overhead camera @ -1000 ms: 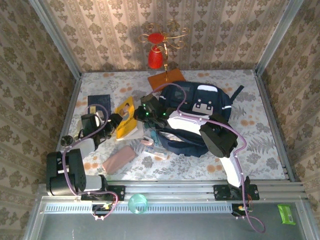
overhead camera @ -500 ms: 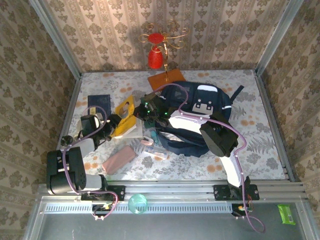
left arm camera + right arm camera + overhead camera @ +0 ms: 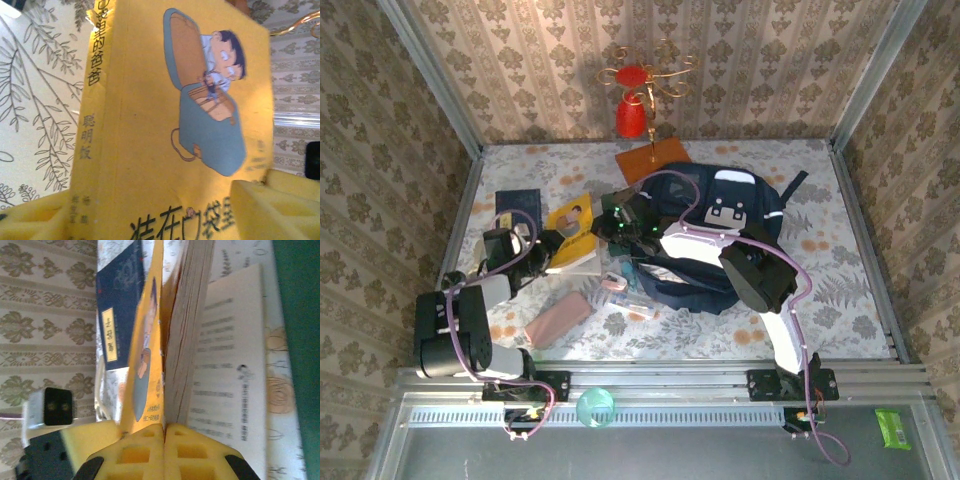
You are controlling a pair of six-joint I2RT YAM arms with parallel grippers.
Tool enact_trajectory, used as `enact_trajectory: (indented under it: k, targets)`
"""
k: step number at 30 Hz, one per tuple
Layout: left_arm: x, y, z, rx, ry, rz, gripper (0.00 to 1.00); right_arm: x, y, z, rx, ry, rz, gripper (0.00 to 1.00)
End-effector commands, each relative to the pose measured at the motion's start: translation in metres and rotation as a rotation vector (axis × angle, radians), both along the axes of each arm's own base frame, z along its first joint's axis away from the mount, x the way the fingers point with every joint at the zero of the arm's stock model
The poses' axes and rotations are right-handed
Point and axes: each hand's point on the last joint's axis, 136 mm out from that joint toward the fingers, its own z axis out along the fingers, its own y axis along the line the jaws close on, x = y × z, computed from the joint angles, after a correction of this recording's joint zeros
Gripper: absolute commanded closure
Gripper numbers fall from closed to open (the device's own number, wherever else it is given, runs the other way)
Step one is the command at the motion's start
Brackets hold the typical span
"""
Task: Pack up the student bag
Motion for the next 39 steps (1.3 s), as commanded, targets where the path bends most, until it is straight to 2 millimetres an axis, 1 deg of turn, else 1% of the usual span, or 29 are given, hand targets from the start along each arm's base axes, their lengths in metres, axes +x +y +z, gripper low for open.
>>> enact_trajectory:
  k: [1,4,8,11,19,21,23,25,26,28,31,34,35,36,38,39]
  targets:
    - [0.005,-0.005,0.03,0.001,-0.113,-0.027,0.39,-0.001,-0.001,0.02,0.036,-0.048,0.023,1.0]
    - [0.003,-0.006,0.038,0.005,-0.139,-0.033,0.48,-0.001,-0.002,0.012,0.02,-0.041,0.025,1.0]
    - [0.001,-0.007,0.043,0.016,-0.152,-0.045,0.59,0.0,-0.002,0.007,0.009,-0.039,0.027,1.0]
    - [0.0,-0.007,0.042,0.022,-0.145,-0.053,0.65,-0.001,-0.001,0.006,0.003,-0.043,0.031,1.0]
    - [-0.004,-0.009,0.042,0.01,-0.141,-0.06,0.8,0.0,-0.007,-0.001,-0.04,-0.051,0.024,1.0]
    - [-0.006,-0.01,0.041,0.005,-0.138,-0.061,0.85,0.001,-0.009,-0.003,-0.052,-0.054,0.019,1.0]
    - [-0.007,-0.01,0.043,0.001,-0.14,-0.064,0.9,0.002,-0.009,-0.002,-0.058,-0.063,0.022,1.0]
    - [-0.008,-0.01,0.045,-0.004,-0.145,-0.061,0.97,0.001,-0.007,0.003,-0.056,-0.078,0.043,0.99]
    - [-0.009,-0.009,0.047,-0.004,-0.149,-0.058,0.99,-0.001,-0.005,0.007,-0.052,-0.087,0.061,0.95]
    - [-0.011,-0.005,0.052,0.004,-0.156,-0.036,1.0,-0.005,-0.001,0.022,-0.056,-0.119,0.108,0.85]
    - [-0.015,0.002,0.067,0.052,-0.187,-0.003,1.0,-0.018,-0.005,0.048,-0.107,-0.197,0.175,0.69]
    - [-0.021,0.005,0.089,0.099,-0.239,0.002,1.0,-0.035,-0.019,0.073,-0.167,-0.295,0.233,0.57]
    - [-0.02,0.009,0.097,0.123,-0.26,0.022,1.0,-0.042,-0.023,0.079,-0.185,-0.323,0.255,0.54]
    - [-0.021,0.009,0.106,0.13,-0.278,0.022,1.0,-0.051,-0.03,0.084,-0.218,-0.354,0.291,0.47]
    - [-0.025,0.007,0.125,0.135,-0.316,0.004,1.0,-0.071,-0.049,0.084,-0.328,-0.402,0.364,0.4]
    - [-0.026,0.005,0.133,0.141,-0.328,-0.006,1.0,-0.08,-0.063,0.081,-0.404,-0.421,0.396,0.37]
